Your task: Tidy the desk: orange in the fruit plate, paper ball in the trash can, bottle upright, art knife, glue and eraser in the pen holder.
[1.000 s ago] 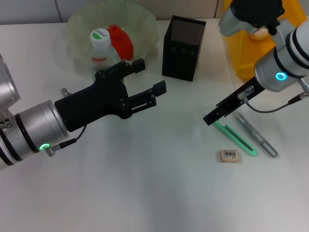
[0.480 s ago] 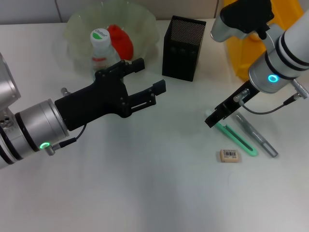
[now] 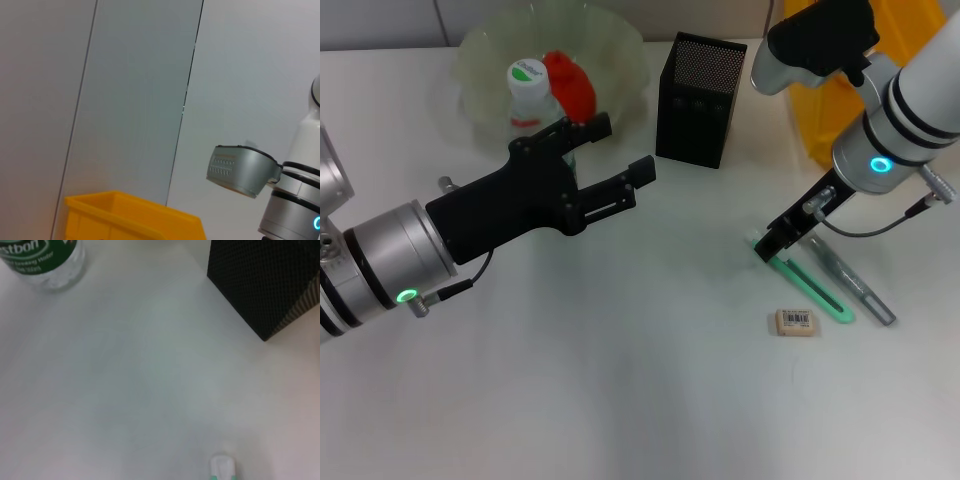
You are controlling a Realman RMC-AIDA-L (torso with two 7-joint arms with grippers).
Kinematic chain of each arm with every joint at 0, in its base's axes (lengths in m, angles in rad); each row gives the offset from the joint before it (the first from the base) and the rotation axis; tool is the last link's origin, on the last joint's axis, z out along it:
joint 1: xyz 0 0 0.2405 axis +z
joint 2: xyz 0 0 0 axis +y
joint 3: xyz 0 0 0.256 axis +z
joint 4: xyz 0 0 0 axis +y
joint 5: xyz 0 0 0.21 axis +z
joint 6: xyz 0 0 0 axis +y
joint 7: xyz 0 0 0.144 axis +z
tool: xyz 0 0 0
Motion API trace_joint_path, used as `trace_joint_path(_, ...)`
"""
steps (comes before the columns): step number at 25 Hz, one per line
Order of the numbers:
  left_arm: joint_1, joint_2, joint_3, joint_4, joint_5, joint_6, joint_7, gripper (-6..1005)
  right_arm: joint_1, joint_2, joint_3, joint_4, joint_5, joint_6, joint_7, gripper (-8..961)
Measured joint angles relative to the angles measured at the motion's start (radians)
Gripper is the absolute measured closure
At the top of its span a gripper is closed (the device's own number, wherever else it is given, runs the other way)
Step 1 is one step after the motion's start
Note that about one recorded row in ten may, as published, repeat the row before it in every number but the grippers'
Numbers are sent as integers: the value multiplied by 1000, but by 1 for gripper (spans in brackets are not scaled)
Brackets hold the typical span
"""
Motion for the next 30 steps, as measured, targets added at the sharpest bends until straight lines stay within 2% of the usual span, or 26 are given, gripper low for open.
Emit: trace_joint_path(30, -10, 0, -5, -6, 0, 0, 0, 201, 40, 1, -15, 62, 7, 41, -8, 453)
